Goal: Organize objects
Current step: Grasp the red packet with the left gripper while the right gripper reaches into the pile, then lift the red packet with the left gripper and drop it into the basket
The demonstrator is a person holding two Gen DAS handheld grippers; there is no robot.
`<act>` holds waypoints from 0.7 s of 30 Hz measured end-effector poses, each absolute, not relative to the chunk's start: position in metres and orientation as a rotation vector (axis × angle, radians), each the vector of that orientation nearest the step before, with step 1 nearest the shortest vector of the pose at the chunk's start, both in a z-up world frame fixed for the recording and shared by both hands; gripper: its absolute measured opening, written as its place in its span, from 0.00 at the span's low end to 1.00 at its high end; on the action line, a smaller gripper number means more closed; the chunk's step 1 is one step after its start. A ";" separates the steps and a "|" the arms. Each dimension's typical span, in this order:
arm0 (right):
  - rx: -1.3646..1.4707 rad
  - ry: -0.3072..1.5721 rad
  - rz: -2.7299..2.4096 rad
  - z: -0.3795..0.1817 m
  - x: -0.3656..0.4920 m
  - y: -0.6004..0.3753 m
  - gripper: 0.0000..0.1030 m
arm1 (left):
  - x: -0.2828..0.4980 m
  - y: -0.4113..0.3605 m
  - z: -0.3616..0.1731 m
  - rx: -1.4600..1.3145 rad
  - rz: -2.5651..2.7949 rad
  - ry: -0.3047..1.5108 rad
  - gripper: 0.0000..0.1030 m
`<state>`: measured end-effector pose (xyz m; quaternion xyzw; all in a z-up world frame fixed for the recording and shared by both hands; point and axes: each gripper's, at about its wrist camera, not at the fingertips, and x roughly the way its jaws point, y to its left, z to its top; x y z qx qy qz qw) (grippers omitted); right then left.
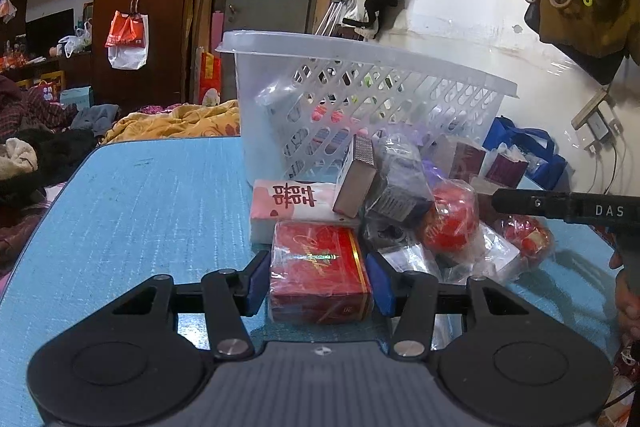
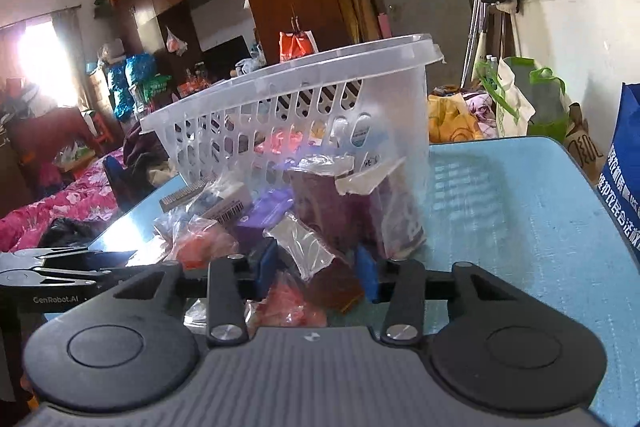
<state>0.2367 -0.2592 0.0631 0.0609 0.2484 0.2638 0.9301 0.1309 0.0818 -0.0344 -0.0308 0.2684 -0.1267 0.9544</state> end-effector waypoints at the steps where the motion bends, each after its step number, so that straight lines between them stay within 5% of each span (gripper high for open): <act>1: 0.124 0.509 0.541 0.063 0.237 -0.259 0.43 | 0.131 0.081 -0.035 -0.057 -0.258 0.548 0.53; 21: 0.183 0.369 0.561 0.073 0.222 -0.272 0.39 | 0.111 0.079 -0.024 -0.010 -0.225 0.458 0.52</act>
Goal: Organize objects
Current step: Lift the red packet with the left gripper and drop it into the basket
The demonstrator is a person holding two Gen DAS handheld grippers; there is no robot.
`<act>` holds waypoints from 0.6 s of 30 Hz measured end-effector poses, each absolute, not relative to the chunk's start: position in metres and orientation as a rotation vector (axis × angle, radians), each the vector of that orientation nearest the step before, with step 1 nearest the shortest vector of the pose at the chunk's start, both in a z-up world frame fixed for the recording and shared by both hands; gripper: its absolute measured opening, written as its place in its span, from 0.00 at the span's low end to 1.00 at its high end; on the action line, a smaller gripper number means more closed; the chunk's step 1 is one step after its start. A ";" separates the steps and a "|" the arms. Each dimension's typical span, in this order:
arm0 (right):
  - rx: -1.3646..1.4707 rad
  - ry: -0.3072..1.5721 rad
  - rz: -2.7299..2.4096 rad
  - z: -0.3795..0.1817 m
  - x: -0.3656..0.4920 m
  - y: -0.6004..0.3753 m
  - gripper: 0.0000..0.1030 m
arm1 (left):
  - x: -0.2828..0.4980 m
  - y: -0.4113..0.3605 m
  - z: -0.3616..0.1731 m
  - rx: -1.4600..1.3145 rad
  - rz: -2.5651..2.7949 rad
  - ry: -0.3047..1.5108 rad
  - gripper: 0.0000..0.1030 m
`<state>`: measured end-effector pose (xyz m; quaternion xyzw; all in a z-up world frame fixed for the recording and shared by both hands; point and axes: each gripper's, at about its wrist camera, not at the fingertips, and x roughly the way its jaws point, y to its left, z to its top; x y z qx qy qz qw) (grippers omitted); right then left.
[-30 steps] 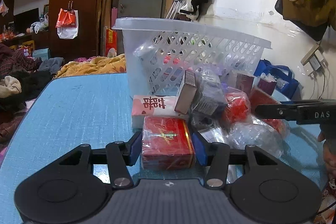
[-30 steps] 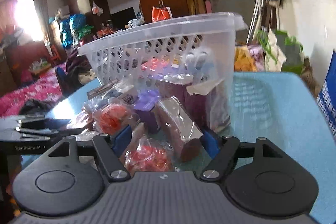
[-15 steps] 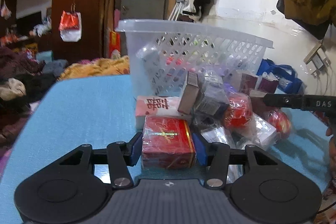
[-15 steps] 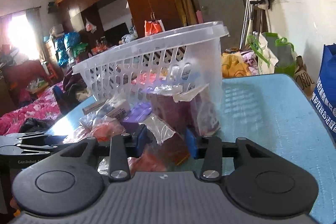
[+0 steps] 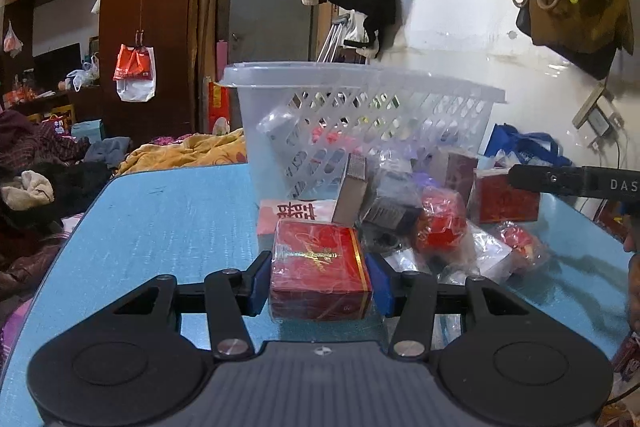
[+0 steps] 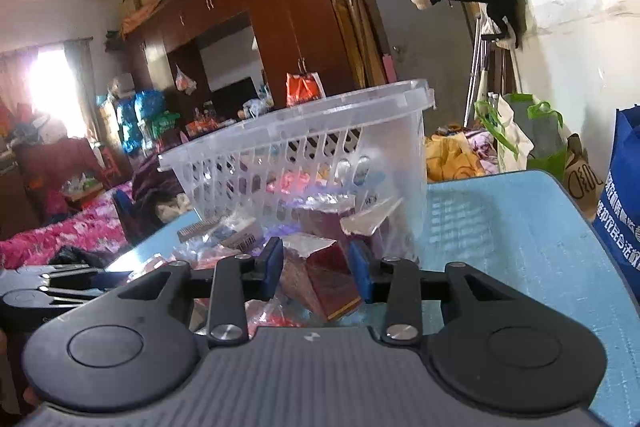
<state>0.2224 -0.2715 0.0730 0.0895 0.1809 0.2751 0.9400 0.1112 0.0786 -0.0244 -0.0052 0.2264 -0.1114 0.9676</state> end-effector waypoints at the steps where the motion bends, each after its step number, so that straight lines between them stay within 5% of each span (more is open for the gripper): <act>1: 0.190 0.370 0.561 0.074 0.223 -0.273 0.38 | 0.110 0.080 -0.023 -0.020 -0.230 0.452 0.52; 12: 0.159 0.257 0.516 0.141 0.204 -0.269 0.37 | 0.105 0.089 0.038 -0.079 -0.274 0.329 0.52; 18: 0.097 0.229 0.478 0.208 0.255 -0.234 0.37 | 0.182 0.072 0.104 -0.129 -0.308 0.365 0.52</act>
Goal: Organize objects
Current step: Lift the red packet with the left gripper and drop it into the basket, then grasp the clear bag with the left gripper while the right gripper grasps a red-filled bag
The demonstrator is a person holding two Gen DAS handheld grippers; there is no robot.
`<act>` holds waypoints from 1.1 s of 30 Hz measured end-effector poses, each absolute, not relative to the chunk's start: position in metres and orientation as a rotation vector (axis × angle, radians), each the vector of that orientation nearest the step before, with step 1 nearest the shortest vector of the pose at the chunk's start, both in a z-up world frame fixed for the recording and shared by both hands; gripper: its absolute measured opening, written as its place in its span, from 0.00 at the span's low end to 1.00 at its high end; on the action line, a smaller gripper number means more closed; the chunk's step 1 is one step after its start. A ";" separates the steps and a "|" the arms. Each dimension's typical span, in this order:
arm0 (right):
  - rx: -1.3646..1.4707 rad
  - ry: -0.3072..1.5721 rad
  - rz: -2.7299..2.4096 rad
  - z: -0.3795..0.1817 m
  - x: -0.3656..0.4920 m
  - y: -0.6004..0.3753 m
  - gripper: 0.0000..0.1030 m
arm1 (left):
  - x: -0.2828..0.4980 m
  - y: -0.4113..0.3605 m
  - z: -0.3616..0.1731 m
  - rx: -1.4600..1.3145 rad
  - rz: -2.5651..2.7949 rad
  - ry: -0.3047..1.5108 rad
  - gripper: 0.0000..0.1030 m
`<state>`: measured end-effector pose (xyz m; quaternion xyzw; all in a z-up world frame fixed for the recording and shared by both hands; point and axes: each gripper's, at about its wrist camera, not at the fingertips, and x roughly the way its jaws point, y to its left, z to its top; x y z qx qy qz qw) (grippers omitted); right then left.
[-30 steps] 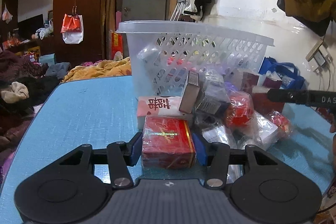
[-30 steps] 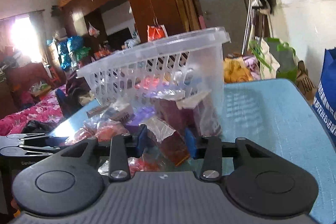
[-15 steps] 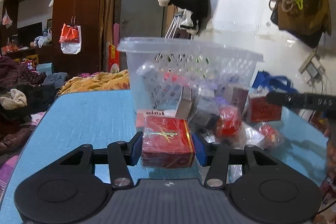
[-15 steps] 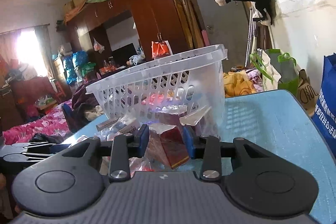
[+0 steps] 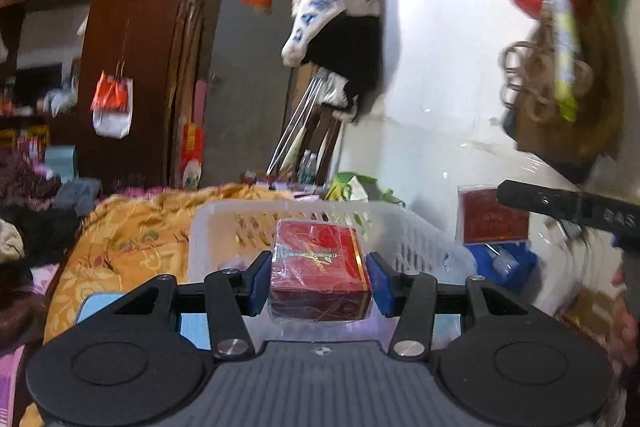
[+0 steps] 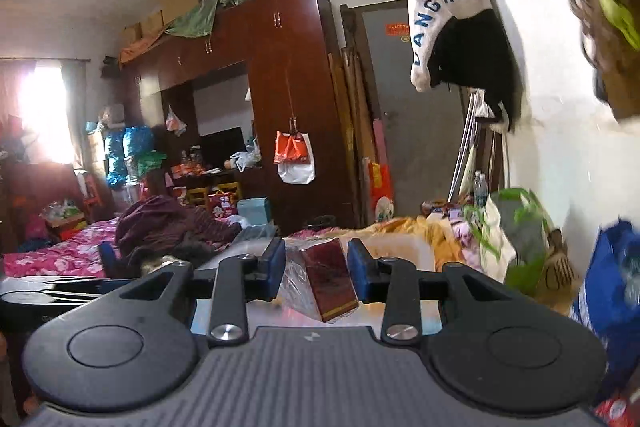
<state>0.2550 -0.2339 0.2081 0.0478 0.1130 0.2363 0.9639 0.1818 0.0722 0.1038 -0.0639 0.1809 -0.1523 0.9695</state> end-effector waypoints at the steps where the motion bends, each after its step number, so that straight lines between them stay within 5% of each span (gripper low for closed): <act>1: 0.090 0.247 0.472 0.211 0.268 -0.227 0.37 | 0.197 0.070 0.108 -0.146 -0.300 0.380 0.52; 5: 0.047 0.336 0.449 0.199 0.315 -0.206 0.40 | 0.247 0.066 0.097 -0.217 -0.316 0.479 0.53; 10: 0.101 0.302 0.448 0.180 0.306 -0.229 0.93 | 0.247 0.083 0.075 -0.301 -0.266 0.468 0.73; 12: 0.145 0.287 0.471 0.174 0.292 -0.246 1.00 | 0.235 0.082 0.074 -0.249 -0.251 0.437 0.74; 25: 0.052 0.347 0.605 0.066 0.180 -0.253 0.99 | 0.089 0.090 -0.017 -0.118 -0.319 0.405 0.82; 31: -0.007 0.444 0.579 0.051 0.195 -0.232 0.60 | 0.097 0.081 -0.026 -0.063 -0.275 0.445 0.82; 33: -0.033 0.451 0.567 0.047 0.194 -0.231 0.57 | 0.096 0.079 -0.027 -0.063 -0.289 0.454 0.82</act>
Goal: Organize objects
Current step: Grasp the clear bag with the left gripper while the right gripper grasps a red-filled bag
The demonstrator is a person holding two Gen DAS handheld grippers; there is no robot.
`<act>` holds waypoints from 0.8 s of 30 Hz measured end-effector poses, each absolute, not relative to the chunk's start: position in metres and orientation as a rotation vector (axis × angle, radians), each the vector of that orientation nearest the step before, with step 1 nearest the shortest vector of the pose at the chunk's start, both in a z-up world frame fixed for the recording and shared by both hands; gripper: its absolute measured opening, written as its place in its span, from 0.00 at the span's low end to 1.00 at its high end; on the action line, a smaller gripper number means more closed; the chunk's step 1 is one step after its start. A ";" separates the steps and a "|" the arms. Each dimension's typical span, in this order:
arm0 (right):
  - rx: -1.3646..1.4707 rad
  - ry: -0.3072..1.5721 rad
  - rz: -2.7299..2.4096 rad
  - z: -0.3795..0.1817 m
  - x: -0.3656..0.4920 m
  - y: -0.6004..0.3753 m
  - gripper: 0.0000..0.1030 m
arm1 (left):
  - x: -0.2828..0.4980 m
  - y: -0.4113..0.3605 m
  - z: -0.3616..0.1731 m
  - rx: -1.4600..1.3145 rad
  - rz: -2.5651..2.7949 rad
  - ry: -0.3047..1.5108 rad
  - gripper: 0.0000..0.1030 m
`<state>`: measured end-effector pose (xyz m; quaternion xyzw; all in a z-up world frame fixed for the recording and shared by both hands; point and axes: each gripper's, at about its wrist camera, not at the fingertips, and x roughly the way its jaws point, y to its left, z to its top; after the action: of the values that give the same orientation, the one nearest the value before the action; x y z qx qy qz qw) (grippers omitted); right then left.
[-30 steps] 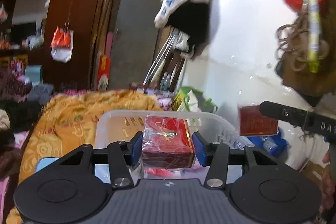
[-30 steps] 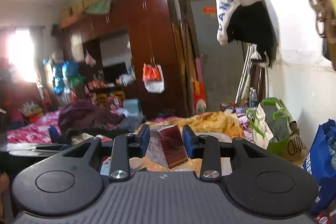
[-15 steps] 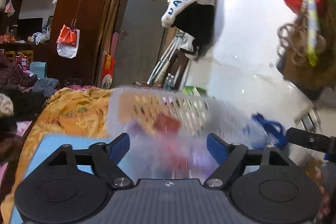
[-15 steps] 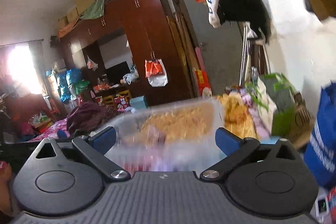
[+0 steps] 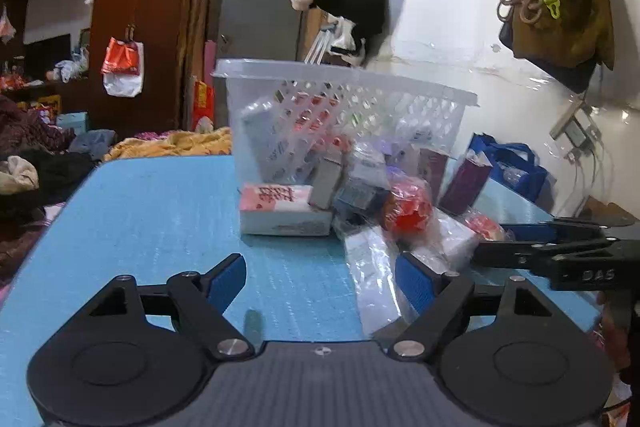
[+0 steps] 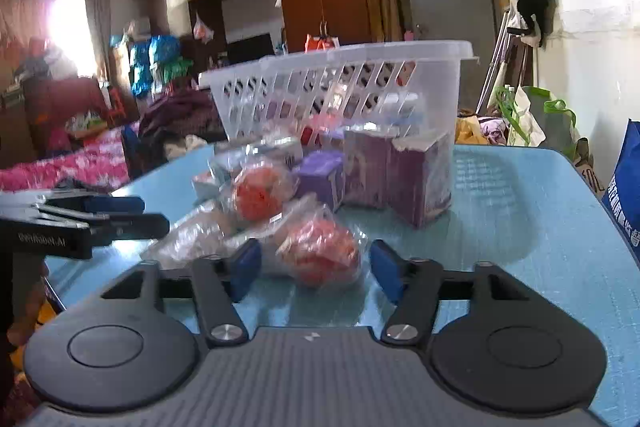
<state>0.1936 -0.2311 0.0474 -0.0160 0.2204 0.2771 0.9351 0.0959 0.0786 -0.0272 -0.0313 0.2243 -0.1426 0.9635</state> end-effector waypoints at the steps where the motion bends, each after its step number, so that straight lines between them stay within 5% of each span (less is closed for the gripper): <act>1: -0.042 0.450 0.562 0.046 0.193 -0.231 0.54 | 0.096 0.077 -0.027 -0.056 -0.286 0.455 0.83; 13: -0.023 0.426 0.564 0.043 0.192 -0.241 0.48 | 0.093 0.036 -0.043 0.071 -0.212 0.480 0.81; 17: -0.019 0.417 0.570 0.043 0.192 -0.242 0.48 | 0.091 0.039 -0.044 0.050 -0.254 0.465 0.38; 24: -0.017 0.394 0.573 0.044 0.191 -0.244 0.47 | 0.080 0.041 -0.048 0.071 -0.239 0.375 0.38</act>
<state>0.1911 -0.2436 0.0444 -0.0085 0.1930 0.2806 0.9402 0.0797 0.0409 -0.0483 0.0353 0.1858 -0.1187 0.9748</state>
